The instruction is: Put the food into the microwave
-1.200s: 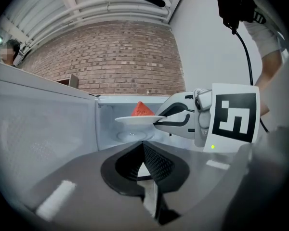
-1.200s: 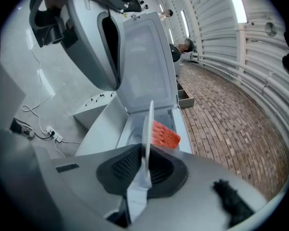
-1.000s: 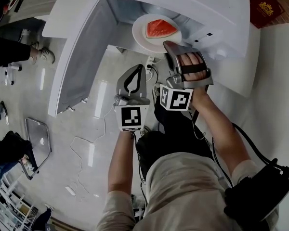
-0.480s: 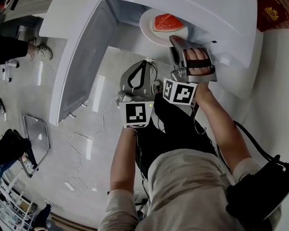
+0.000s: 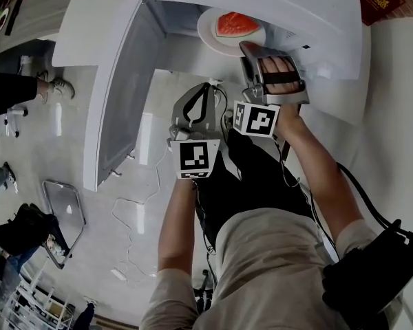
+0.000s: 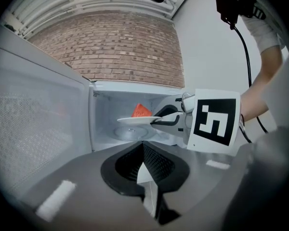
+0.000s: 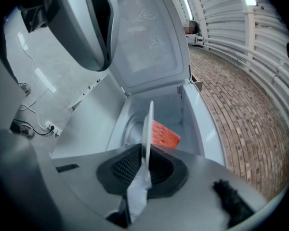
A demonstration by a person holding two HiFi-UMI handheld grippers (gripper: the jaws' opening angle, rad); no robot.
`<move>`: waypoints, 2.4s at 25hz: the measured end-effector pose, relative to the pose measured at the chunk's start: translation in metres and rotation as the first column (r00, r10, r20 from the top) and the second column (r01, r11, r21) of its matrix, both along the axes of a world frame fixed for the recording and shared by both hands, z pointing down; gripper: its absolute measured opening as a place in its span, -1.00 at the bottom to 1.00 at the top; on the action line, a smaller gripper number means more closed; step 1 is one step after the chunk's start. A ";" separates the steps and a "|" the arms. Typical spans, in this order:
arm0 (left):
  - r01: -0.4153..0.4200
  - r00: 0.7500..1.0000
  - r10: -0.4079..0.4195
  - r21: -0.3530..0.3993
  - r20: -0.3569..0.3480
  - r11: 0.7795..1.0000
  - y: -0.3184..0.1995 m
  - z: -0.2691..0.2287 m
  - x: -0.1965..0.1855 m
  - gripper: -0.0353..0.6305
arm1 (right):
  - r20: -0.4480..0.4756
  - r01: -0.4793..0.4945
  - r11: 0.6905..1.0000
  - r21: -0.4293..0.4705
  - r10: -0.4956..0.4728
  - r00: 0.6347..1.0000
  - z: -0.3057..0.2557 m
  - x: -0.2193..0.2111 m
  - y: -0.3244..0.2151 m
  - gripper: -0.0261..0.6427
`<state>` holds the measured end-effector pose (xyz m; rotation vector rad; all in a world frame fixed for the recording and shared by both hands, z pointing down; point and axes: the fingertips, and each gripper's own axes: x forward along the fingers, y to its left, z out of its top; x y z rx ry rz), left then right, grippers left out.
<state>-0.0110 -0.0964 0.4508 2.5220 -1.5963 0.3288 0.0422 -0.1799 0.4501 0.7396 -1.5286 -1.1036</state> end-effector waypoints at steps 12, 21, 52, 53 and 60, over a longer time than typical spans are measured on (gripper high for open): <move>-0.029 1.000 0.029 0.008 0.003 1.000 -0.005 0.009 -0.003 -0.87 | -0.012 -0.042 0.999 0.008 0.042 0.999 0.010 -0.003 -0.020 -0.83; -0.045 0.999 0.045 0.000 0.007 0.999 -0.002 0.017 -0.007 -0.87 | -0.033 -0.074 0.997 -0.014 0.074 0.997 0.027 -0.011 -0.037 -0.83; -0.050 0.998 0.047 -0.080 -0.036 0.996 -0.012 0.028 -0.012 -0.87 | -0.131 -0.178 0.978 -0.110 0.163 0.978 0.069 -0.011 -0.105 -0.84; -0.048 0.998 0.044 -0.086 -0.038 0.995 -0.012 0.027 -0.013 -0.87 | -0.135 -0.183 0.976 -0.118 0.166 0.977 0.070 -0.010 -0.106 -0.84; -0.026 0.998 0.017 -0.146 -0.067 0.989 -0.007 0.024 -0.012 -0.87 | -0.128 -0.238 0.923 -0.303 0.208 0.970 0.071 -0.011 -0.100 -0.76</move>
